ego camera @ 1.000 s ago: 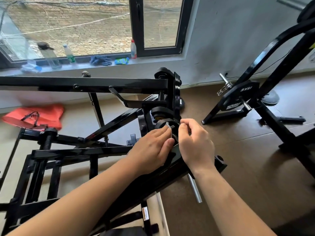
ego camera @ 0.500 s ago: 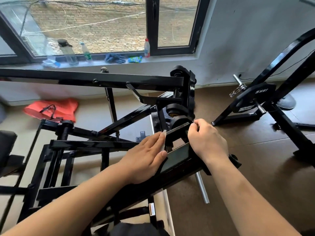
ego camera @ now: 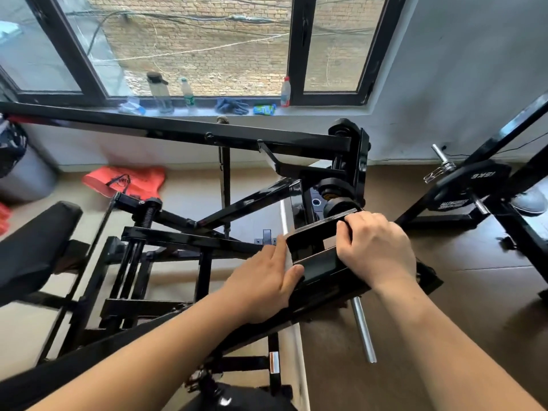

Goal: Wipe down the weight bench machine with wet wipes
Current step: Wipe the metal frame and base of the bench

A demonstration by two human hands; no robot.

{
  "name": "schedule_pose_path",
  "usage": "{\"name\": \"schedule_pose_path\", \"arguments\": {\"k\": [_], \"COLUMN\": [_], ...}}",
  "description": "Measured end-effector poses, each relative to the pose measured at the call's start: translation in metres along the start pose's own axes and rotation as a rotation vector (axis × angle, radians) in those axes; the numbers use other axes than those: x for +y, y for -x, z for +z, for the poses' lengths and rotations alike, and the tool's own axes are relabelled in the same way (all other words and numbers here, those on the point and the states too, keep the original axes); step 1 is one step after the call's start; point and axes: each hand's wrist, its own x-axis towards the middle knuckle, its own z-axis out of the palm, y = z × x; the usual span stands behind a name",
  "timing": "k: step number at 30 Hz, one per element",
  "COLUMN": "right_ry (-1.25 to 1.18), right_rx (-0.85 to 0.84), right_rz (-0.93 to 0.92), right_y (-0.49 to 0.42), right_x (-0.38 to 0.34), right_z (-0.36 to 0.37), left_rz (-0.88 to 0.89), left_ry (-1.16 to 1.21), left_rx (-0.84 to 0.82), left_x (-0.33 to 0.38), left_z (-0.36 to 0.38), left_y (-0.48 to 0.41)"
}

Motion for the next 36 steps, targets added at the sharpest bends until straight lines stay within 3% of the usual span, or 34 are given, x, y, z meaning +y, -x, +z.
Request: {"name": "schedule_pose_path", "arguments": {"k": [9,14,17,22,24,27,31,36], "right_ry": [-0.003,-0.032,-0.018,-0.475,-0.689,-0.926,-0.714,-0.385], "right_rx": [0.085,0.196,0.282,0.269,0.194,0.119,0.120,0.219], "right_rz": [-0.036,-0.101,-0.255,-0.385,-0.378,-0.348,-0.460,-0.358], "right_y": [0.005,0.012,0.014,0.053,0.082,0.121,0.143,0.150], "right_x": [-0.007,-0.004,-0.002,-0.045,-0.075,-0.115,-0.143,-0.126], "right_z": [-0.004,-0.005,-0.002,0.010,0.011,0.007,0.017,0.024], "left_rz": [-0.079,0.072,0.083,0.078,0.099,0.046,0.041,0.147], "left_ry": [-0.001,-0.143,-0.222,-0.226,-0.067,0.504,0.713,0.467], "left_rx": [0.086,0.116,0.168,0.180,0.184,0.214,0.335,0.433], "left_x": [0.029,0.003,-0.015,-0.030,-0.033,-0.043,-0.057,-0.066], "left_z": [-0.003,0.016,0.021,0.033,0.030,0.020,0.019,0.016], "left_y": [-0.045,0.017,0.050,0.081,0.087,0.096,0.101,0.098]}}
